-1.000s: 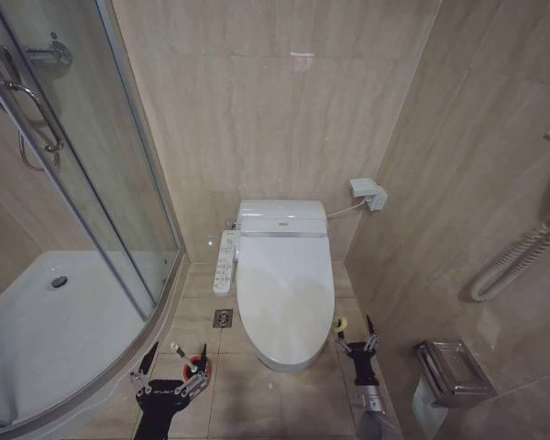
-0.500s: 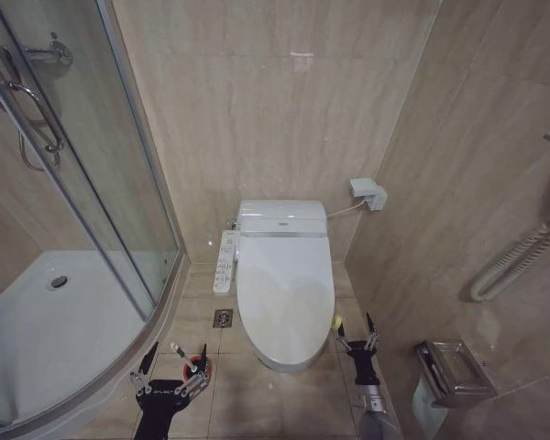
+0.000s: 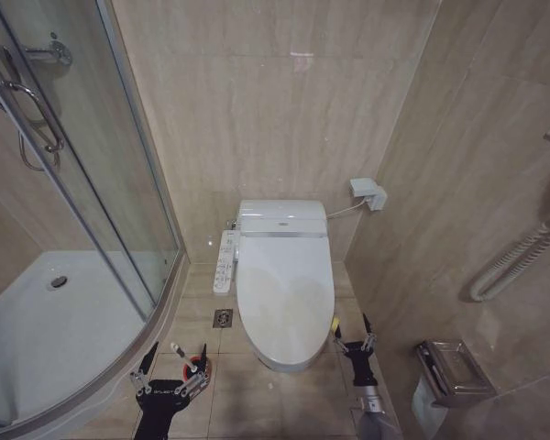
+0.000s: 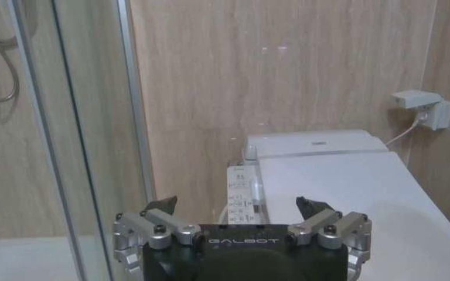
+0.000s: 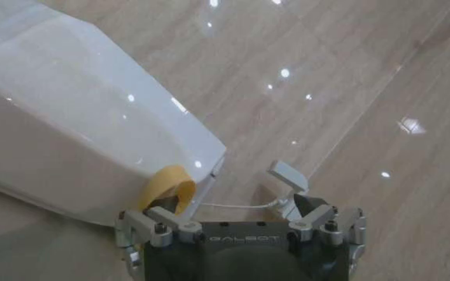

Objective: Open the toilet lid, clean the toilet bowl with a toilet brush, close the toilet lid, and flush.

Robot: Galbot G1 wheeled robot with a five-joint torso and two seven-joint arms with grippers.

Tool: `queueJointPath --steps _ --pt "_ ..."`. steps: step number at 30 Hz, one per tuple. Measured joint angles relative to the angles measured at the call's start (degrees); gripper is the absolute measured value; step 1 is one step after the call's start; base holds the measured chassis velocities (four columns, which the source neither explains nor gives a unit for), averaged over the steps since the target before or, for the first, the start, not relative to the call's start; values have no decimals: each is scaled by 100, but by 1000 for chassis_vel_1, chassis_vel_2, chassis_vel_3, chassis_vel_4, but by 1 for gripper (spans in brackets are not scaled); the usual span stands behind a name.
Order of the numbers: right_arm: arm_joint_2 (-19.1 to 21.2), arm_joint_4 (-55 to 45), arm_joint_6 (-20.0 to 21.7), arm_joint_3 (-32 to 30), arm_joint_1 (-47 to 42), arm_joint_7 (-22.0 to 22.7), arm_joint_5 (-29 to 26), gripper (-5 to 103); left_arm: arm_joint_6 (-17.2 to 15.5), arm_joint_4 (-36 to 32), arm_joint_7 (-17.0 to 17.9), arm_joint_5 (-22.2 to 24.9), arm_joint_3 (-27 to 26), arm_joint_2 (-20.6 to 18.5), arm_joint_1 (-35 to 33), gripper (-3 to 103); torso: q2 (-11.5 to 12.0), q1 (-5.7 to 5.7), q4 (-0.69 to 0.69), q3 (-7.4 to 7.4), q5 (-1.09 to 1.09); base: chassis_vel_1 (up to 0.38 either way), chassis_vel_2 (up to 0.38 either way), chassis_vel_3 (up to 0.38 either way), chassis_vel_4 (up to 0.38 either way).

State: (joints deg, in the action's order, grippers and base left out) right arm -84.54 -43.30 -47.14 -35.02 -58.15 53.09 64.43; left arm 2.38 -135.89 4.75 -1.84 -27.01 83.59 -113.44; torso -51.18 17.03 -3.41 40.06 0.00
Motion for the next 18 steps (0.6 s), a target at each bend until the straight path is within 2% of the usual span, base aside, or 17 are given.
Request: queueJointPath --steps 18 --pt "-29 -9 2 15 50 132 161 96 0 0 0 0 0 0 0 99 0 0 0 0 0 0 0 0 0"
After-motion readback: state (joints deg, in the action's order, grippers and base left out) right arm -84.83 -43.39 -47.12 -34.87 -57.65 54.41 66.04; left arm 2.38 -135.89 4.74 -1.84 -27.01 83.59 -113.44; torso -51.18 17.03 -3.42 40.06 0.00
